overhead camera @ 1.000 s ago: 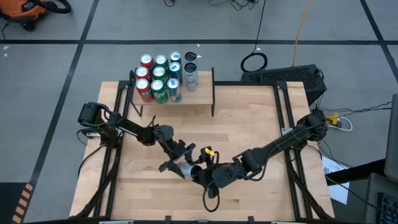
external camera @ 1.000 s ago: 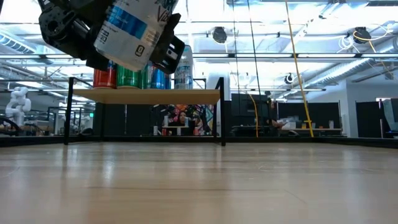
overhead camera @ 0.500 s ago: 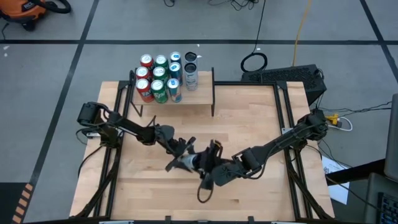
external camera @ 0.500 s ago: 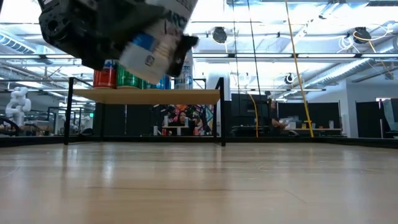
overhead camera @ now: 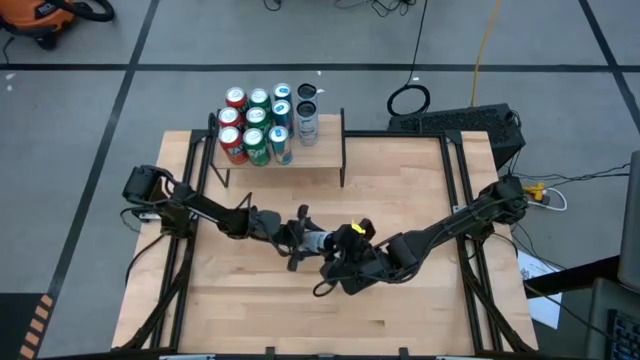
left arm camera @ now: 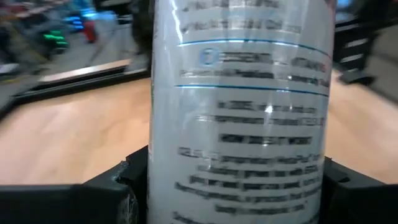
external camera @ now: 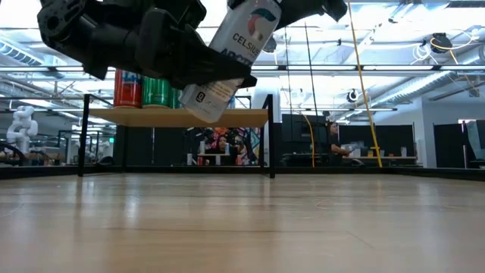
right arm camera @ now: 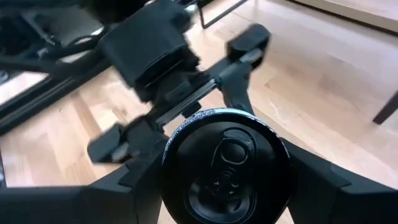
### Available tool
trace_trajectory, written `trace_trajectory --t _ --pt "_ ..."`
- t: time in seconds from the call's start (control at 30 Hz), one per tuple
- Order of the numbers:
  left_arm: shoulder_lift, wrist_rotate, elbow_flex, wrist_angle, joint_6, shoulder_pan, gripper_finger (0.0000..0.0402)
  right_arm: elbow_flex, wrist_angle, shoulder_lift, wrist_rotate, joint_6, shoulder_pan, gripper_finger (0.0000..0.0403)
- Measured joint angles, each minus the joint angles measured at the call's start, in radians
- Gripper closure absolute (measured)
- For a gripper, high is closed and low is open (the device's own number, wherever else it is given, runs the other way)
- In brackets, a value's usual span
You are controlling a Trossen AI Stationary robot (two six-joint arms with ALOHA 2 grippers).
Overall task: Place canned beverage on shelf
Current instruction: Put the black soda can on the shelf
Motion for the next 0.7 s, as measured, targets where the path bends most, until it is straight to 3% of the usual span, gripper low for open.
trace_trajectory --t 0.13,0.37,0.47,0.7 --pt "0.0 -0.112 0.0 -0.002 0.031 -0.035 0.0148 0.0 -0.012 0.0 -0.002 0.034 -0.003 0.016" --pt "0.002 -0.134 -0.003 -0.005 -0.004 -0.04 0.0167 0.001 0.052 0.0 0.044 -0.271 0.0 0.0103" --pt "0.005 -0.034 -0.006 -0.001 -0.057 -0.024 0.0168 0.004 0.07 -0.023 0.039 -0.347 0.013 0.0076" --pt "0.003 0.362 -0.005 0.106 -0.176 0.046 0.0168 0.004 0.032 -0.065 0.03 -0.522 0.093 0.0055"
